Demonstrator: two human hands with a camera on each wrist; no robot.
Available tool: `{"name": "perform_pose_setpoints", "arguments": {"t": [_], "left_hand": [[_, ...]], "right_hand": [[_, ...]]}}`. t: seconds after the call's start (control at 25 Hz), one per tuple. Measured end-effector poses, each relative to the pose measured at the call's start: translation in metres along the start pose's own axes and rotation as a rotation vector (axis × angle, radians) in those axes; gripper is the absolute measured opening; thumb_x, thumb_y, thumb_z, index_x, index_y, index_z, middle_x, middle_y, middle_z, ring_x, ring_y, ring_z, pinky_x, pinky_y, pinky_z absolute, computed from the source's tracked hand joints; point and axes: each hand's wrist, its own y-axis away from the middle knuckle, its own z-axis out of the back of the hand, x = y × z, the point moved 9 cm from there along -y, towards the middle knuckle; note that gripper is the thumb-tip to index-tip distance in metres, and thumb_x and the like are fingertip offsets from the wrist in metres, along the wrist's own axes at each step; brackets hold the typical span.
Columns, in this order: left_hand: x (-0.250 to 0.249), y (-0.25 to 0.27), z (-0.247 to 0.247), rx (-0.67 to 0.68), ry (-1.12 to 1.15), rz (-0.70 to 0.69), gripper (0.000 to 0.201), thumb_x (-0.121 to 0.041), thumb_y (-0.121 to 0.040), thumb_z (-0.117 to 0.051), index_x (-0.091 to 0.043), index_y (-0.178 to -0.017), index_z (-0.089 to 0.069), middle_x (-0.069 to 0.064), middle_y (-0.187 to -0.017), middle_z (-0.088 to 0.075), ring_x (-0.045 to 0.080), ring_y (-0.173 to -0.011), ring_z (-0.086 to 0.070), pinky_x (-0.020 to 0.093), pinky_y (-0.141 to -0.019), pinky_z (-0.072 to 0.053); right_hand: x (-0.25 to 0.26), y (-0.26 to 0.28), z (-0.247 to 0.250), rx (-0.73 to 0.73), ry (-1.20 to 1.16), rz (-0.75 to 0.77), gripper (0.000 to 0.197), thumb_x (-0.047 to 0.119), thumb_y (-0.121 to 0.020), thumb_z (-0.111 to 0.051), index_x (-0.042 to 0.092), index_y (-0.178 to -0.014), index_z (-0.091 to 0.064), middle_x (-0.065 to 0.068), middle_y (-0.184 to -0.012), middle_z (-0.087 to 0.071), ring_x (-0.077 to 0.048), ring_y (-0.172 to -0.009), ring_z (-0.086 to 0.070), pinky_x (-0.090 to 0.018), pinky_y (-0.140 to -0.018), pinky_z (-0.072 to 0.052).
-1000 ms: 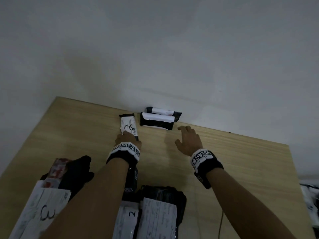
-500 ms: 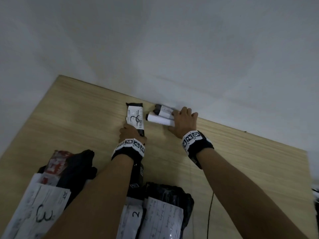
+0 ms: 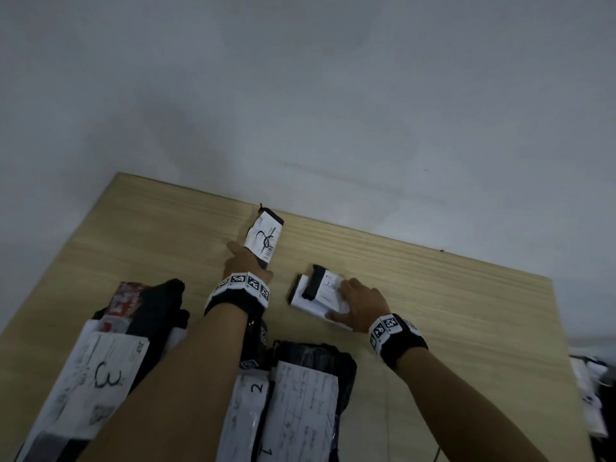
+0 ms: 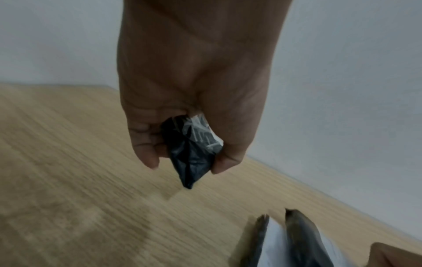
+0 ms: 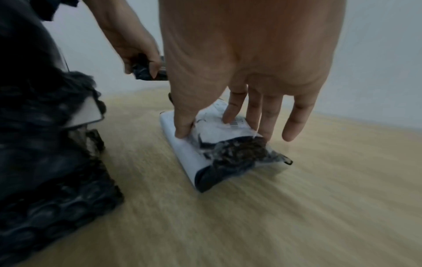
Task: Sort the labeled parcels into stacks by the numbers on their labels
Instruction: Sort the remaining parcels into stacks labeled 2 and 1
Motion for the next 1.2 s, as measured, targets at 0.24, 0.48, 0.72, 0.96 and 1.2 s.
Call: {"name": "perform_pose_setpoints", "arguments": {"t": [0.24,0.48,0.72,0.96,1.2], "left_hand": [[-0.005,0.012,0.012,0.006,0.073,0.066,0.083,-0.033,-0.071,-0.078,-0.004,-0.128,-0.026,0.006,-0.098,-0.058,0.023,-0.072,-0.055,0.029,-0.064,-0.046],[-0.02,0.023,-0.006,0.08,-0.05,0.001,0.081,-0.06,-0.061,-0.059,-0.012,-0.122,-0.034,0.009,-0.112,-0.057,0.03,-0.096,-0.061,0.045,-0.083,-0.055],[-0.032,0.033,-0.028,0.142,-0.048,-0.14,0.06,-0.053,-0.074,-0.055,-0.014,-0.113,-0.034,0.006,-0.106,-0.058,0.026,-0.083,-0.063,0.043,-0.072,-0.058],[-0.033,0.036,-0.03,0.1,-0.119,-0.271,0.061,-0.048,-0.081,-0.061,-0.013,-0.121,-0.033,0.006,-0.106,-0.059,0.024,-0.082,-0.064,0.04,-0.066,-0.059],[-0.003,0.04,-0.038,0.108,-0.042,-0.233,0.06,-0.049,-0.075,-0.067,-0.016,-0.109,-0.031,0.008,-0.101,-0.058,0.024,-0.079,-0.065,0.039,-0.061,-0.06]], "right_hand": [[-0.029,0.0,-0.014,-0.079,-0.377,-0.186,0.103,0.053,-0.055,-0.085,0.013,-0.134,-0.032,-0.009,-0.125,-0.049,-0.03,-0.113,-0.052,-0.045,-0.09,-0.05],[-0.019,-0.021,-0.027,0.1,-0.234,-0.146,0.091,0.053,-0.071,-0.077,0.018,-0.143,-0.033,-0.014,-0.133,-0.046,-0.035,-0.121,-0.049,-0.046,-0.098,-0.044],[-0.082,-0.005,-0.031,0.146,-0.107,-0.457,0.087,0.061,-0.072,-0.073,0.015,-0.137,-0.037,-0.014,-0.135,-0.045,-0.035,-0.125,-0.047,-0.048,-0.101,-0.042],[-0.134,0.014,-0.012,-0.038,-0.385,-0.518,0.045,0.032,-0.086,-0.068,0.01,-0.115,-0.041,-0.02,-0.114,-0.062,-0.034,-0.09,-0.062,-0.044,-0.076,-0.056],[-0.141,0.018,0.012,-0.237,-0.675,-0.591,0.06,0.038,-0.086,-0.071,0.003,-0.129,-0.047,-0.019,-0.123,-0.06,-0.037,-0.105,-0.062,-0.035,-0.076,-0.046]]}}
